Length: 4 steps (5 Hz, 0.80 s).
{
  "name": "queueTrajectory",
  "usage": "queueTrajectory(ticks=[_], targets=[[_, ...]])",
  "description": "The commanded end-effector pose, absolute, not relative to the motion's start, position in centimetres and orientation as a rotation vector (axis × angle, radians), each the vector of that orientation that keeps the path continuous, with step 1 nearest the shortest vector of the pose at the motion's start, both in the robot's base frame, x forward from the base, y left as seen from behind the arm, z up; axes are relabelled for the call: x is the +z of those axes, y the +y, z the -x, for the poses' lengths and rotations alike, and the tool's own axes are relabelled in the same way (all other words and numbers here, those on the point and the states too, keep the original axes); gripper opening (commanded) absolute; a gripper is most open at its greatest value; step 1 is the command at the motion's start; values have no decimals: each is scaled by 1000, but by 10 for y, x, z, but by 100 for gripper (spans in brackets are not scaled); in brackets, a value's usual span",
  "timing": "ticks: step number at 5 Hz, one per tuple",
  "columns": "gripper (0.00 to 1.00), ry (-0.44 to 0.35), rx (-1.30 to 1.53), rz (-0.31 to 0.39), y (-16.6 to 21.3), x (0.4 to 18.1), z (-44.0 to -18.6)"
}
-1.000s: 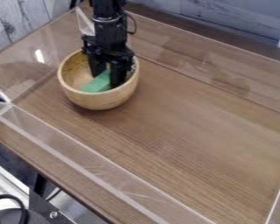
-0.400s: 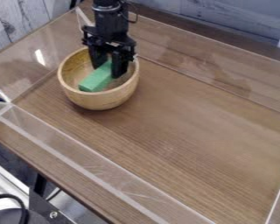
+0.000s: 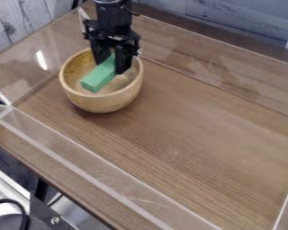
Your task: Remove the green block from inside the brown bowl and put it on the table
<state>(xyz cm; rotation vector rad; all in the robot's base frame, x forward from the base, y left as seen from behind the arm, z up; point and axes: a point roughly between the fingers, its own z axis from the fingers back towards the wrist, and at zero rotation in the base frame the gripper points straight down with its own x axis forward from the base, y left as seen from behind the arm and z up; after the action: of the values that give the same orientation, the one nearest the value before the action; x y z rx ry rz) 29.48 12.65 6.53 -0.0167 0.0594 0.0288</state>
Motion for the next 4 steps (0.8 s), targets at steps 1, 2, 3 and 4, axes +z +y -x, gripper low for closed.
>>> queueTrajectory(ticks=[1,2,3,4], targets=[[0,-56,26,-27,130,103,-308],[0,-60,27,-25,129,105,-308],[0,-64,29,-24,128,107,-308],[0,-76,27,-19,125,113,-309]])
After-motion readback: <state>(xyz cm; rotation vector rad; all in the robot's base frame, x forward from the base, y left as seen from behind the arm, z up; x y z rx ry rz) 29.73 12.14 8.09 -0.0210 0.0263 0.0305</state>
